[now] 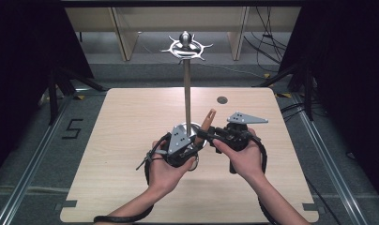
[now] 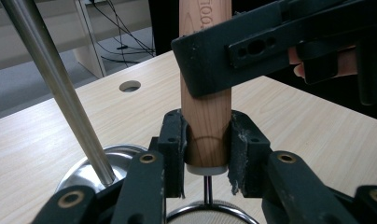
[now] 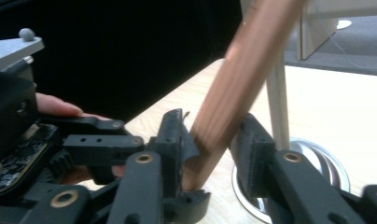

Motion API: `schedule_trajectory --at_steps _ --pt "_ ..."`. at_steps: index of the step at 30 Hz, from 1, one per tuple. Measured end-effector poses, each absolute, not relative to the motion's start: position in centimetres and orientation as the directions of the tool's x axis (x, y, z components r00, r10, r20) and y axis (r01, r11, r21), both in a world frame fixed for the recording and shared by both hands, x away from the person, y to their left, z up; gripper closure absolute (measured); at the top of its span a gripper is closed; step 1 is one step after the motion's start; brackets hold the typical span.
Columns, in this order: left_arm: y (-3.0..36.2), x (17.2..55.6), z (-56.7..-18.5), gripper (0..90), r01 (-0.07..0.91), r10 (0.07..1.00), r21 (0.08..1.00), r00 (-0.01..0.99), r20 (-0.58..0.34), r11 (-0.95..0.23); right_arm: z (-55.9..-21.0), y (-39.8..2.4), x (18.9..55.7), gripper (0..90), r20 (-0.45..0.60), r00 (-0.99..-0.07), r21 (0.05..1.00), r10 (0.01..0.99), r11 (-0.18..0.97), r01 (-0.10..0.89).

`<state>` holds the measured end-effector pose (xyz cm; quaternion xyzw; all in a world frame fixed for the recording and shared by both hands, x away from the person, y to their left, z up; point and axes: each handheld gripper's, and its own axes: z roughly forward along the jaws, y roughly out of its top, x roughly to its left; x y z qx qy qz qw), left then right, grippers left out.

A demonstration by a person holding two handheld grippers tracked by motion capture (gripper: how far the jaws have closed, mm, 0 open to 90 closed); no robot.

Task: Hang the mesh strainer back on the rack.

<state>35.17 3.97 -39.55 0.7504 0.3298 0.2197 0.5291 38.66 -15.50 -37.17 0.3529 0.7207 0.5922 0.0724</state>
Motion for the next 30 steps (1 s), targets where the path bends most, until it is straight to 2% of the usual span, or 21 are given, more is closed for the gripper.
schedule_trajectory --at_steps 2,4,7,8,11,12,13,14,16,17,18,20,25,30 --pt "3.9 35.2 -39.5 67.8 0.260 0.726 0.938 0.688 -0.014 -0.228 -36.9 -15.4 38.4 73.2 0.328 -0.757 0.894 0.565 0.074 0.442" --pt "4.0 35.2 -39.5 67.6 0.264 0.724 0.939 0.689 -0.024 -0.220 -36.9 -15.3 38.6 73.4 0.249 -0.793 0.922 0.556 0.117 0.370" --pt "4.1 35.3 -39.5 65.8 0.259 0.709 0.937 0.705 -0.017 -0.235 -36.7 -15.2 38.5 73.4 0.251 -0.794 0.914 0.554 0.135 0.383" --pt "4.3 35.3 -39.4 63.0 0.273 0.700 0.928 0.714 -0.019 -0.253 -36.6 -15.2 38.8 73.4 0.207 -0.820 0.922 0.533 0.174 0.346" --pt "4.8 35.3 -39.2 53.3 0.275 0.688 0.922 0.726 -0.012 -0.274 -36.3 -15.2 38.9 73.4 0.172 -0.834 0.922 0.524 0.212 0.323" --pt "5.2 35.2 -39.2 50.5 0.273 0.683 0.921 0.730 -0.010 -0.279 -35.8 -15.0 39.1 73.4 0.139 -0.858 0.925 0.494 0.245 0.290" --pt "5.6 35.2 -39.2 50.5 0.271 0.681 0.920 0.733 -0.005 -0.285 -35.8 -15.0 39.1 73.4 0.139 -0.858 0.925 0.494 0.245 0.290" --pt "6.8 34.9 -39.2 46.8 0.276 0.673 0.916 0.740 -0.009 -0.291 -35.3 -15.0 39.5 73.5 0.084 -0.883 0.928 0.462 0.287 0.239" --pt "7.3 34.6 -39.2 45.2 0.294 0.679 0.916 0.734 -0.034 -0.272 -35.1 -14.9 39.6 73.4 0.080 -0.892 0.930 0.444 0.288 0.227" --pt "8.1 34.3 -39.3 43.3 0.289 0.681 0.916 0.732 -0.024 -0.279 -34.9 -14.8 39.6 73.4 0.069 -0.886 0.929 0.459 0.293 0.224" --pt "8.7 34.2 -39.4 41.5 0.278 0.680 0.917 0.733 -0.011 -0.285 -34.7 -14.7 39.9 73.4 0.055 -0.899 0.927 0.434 0.312 0.207" --pt "11.2 33.5 -40.1 39.9 0.299 0.695 0.907 0.718 -0.009 -0.297 -34.4 -14.6 40.1 73.4 0.068 -0.908 0.922 0.413 0.323 0.216" --pt "14.2 32.8 -41.4 39.2 0.326 0.715 0.894 0.699 -0.008 -0.308 -34.2 -14.2 40.3 73.4 0.067 -0.917 0.922 0.394 0.326 0.208" --pt "17.9 31.7 -44.0 38.2 0.395 0.763 0.879 0.644 -0.056 -0.269 -33.7 -13.6 40.6 73.4 0.083 -0.922 0.925 0.378 0.315 0.212"
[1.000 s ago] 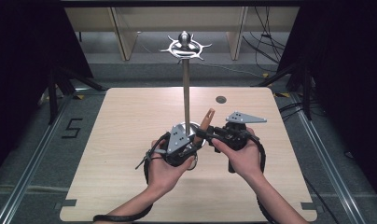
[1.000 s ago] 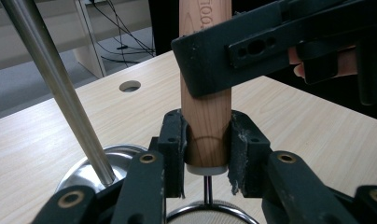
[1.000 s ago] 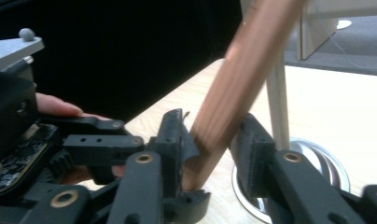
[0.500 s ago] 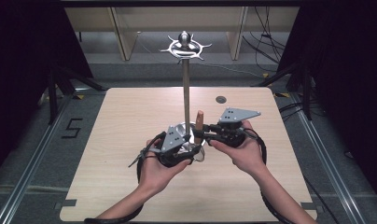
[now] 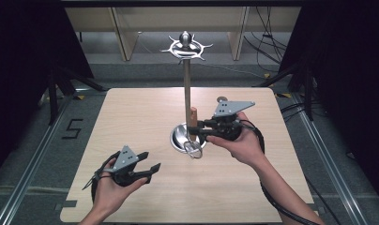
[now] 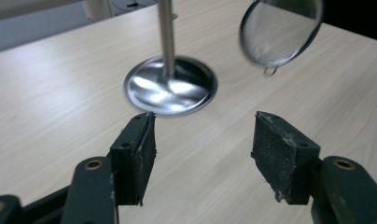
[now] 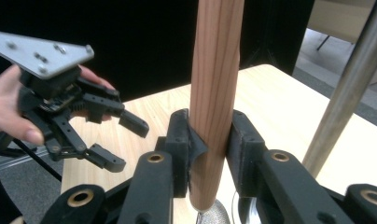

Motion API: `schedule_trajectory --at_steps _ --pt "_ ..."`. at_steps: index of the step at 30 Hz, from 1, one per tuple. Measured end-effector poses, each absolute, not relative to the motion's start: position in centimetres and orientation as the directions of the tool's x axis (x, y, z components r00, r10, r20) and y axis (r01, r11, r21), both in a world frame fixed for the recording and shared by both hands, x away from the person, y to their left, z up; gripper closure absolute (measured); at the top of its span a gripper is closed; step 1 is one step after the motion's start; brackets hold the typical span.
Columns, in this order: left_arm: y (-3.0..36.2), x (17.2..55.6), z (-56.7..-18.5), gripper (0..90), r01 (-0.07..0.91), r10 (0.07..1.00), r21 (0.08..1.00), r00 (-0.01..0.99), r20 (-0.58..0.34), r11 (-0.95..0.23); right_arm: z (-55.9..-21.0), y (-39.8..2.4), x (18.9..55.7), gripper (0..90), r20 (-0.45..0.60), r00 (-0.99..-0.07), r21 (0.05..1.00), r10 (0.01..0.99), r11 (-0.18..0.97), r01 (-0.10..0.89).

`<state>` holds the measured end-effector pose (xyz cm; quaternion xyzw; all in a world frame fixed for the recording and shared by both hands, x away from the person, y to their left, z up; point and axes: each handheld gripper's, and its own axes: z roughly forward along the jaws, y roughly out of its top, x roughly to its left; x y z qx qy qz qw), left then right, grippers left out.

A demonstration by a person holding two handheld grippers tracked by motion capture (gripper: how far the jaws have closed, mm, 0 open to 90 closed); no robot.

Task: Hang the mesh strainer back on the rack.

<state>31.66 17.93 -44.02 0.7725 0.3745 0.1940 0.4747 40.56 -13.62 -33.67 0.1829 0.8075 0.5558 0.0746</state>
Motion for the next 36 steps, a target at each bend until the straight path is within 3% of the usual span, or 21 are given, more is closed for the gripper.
schedule_trajectory --at_steps 36 --pt "19.0 31.9 -45.0 36.0 0.403 0.785 0.881 0.616 -0.062 -0.247 -29.0 -11.4 42.6 73.4 0.049 -0.940 0.936 0.337 0.313 0.161"
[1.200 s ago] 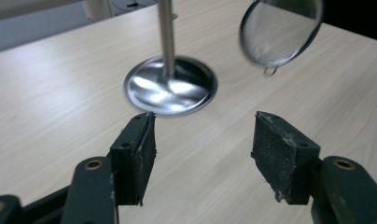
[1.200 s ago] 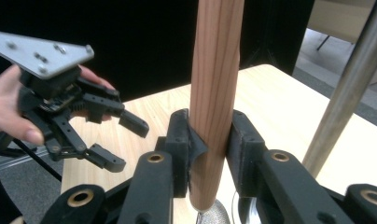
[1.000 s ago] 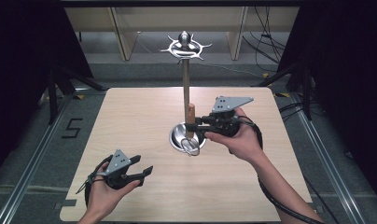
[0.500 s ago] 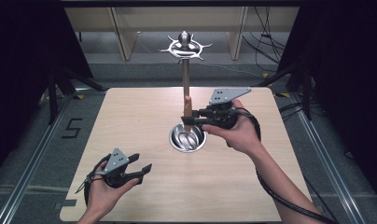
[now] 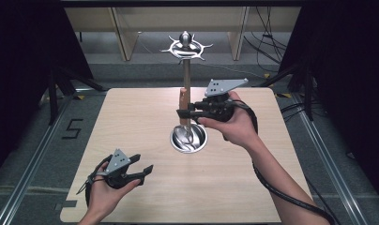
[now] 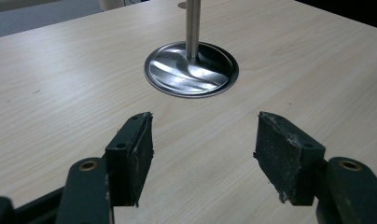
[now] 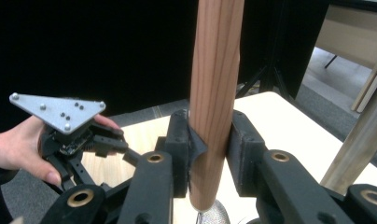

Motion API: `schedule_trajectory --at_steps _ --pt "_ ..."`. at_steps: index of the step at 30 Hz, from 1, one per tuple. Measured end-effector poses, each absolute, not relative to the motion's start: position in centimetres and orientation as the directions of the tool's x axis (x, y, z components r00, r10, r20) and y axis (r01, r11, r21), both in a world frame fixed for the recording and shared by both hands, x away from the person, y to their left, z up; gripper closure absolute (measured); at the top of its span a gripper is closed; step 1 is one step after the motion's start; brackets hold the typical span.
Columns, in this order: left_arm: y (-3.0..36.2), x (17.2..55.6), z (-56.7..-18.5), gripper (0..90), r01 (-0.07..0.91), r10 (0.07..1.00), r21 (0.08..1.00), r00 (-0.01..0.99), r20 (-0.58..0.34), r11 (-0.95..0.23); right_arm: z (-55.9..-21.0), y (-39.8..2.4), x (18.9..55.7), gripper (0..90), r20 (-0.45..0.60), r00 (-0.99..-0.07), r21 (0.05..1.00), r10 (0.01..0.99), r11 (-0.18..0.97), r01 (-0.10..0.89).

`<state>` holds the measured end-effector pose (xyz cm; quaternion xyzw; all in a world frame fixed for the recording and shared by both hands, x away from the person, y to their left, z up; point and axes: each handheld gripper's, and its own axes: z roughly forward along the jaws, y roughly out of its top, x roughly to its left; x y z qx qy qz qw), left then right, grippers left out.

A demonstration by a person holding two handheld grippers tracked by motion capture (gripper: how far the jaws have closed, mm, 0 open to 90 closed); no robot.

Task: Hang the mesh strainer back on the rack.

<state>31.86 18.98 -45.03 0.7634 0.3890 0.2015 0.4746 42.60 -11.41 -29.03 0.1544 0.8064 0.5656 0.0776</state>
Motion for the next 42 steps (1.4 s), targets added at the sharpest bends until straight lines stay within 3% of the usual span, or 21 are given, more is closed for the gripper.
schedule_trajectory --at_steps 42 --pt "18.7 31.8 -44.9 34.9 0.392 0.784 0.885 0.619 -0.050 -0.253 -26.9 -10.5 43.9 73.4 0.041 -0.944 0.941 0.328 0.306 0.147"
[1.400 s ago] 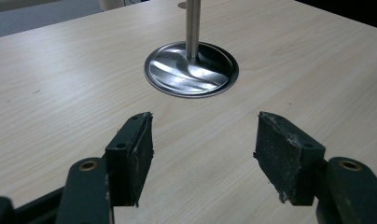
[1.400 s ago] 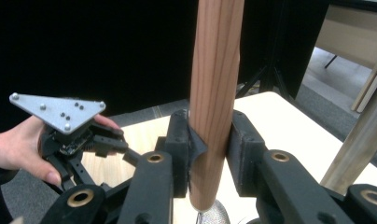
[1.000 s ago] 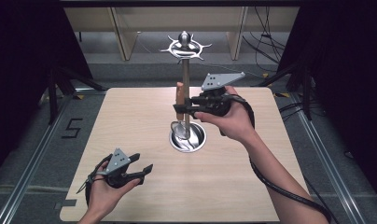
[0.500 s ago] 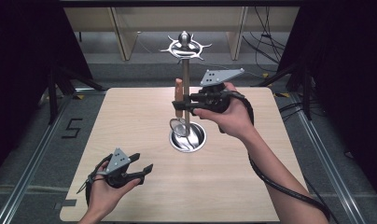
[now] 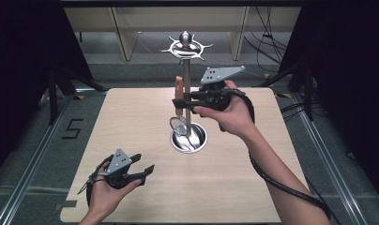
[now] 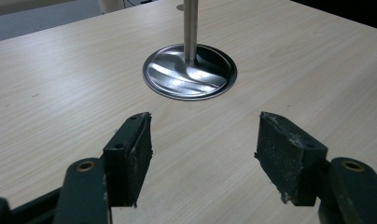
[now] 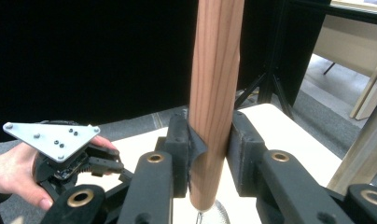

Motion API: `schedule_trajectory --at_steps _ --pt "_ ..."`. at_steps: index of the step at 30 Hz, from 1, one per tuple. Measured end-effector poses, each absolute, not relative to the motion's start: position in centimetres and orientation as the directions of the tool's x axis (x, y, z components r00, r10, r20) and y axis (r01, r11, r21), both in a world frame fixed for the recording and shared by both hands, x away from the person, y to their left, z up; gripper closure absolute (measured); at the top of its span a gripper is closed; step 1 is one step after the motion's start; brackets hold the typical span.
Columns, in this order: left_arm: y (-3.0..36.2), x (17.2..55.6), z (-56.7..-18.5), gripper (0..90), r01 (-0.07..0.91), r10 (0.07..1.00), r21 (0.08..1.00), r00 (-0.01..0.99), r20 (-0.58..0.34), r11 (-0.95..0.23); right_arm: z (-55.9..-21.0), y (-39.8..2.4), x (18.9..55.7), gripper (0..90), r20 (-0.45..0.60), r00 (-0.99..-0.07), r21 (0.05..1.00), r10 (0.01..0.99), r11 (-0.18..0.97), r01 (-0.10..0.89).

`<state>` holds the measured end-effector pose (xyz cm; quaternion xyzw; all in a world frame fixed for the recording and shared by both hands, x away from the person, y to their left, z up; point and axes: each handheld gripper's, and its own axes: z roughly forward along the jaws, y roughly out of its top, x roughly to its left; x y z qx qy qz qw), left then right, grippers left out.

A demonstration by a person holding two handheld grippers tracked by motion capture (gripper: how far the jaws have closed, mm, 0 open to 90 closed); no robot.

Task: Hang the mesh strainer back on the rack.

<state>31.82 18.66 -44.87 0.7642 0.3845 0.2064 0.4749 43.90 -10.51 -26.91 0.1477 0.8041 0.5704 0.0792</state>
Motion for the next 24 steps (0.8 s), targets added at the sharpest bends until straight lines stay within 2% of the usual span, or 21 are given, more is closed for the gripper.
schedule_trajectory --at_steps 24 --pt "18.7 31.8 -44.9 34.7 0.396 0.787 0.885 0.614 -0.056 -0.246 -25.9 -10.2 44.5 73.4 0.051 -0.944 0.943 0.325 0.297 0.153"
